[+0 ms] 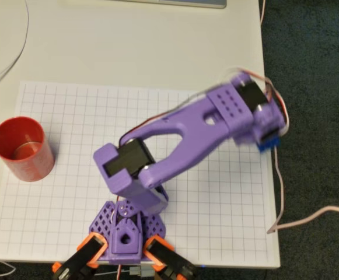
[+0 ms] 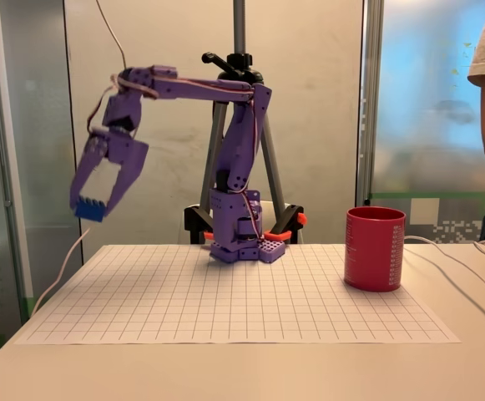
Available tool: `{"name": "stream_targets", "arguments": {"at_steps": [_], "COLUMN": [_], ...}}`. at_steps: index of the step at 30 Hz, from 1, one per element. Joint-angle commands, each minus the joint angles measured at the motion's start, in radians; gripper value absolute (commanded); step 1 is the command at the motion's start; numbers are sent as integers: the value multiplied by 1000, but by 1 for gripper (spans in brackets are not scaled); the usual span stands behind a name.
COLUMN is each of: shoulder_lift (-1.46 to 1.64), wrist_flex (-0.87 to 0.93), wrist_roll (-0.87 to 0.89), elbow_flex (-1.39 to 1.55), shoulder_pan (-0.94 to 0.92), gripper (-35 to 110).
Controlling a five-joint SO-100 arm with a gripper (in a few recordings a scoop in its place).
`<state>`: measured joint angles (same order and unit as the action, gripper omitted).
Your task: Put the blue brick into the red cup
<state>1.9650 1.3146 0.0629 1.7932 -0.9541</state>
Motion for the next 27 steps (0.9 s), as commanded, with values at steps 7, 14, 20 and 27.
{"name": "stream_targets", "arguments": {"at_steps": [7, 14, 20, 27], "shoulder_lift": [152, 218, 241, 293], "wrist_flex": [8, 41, 118, 261], "wrist_roll": [104, 202, 302, 365], "elbow_flex": [-238, -255, -253, -229], "shoulder_pan": [551, 1051, 1431, 1821], "gripper": [0, 0, 0, 0]}}
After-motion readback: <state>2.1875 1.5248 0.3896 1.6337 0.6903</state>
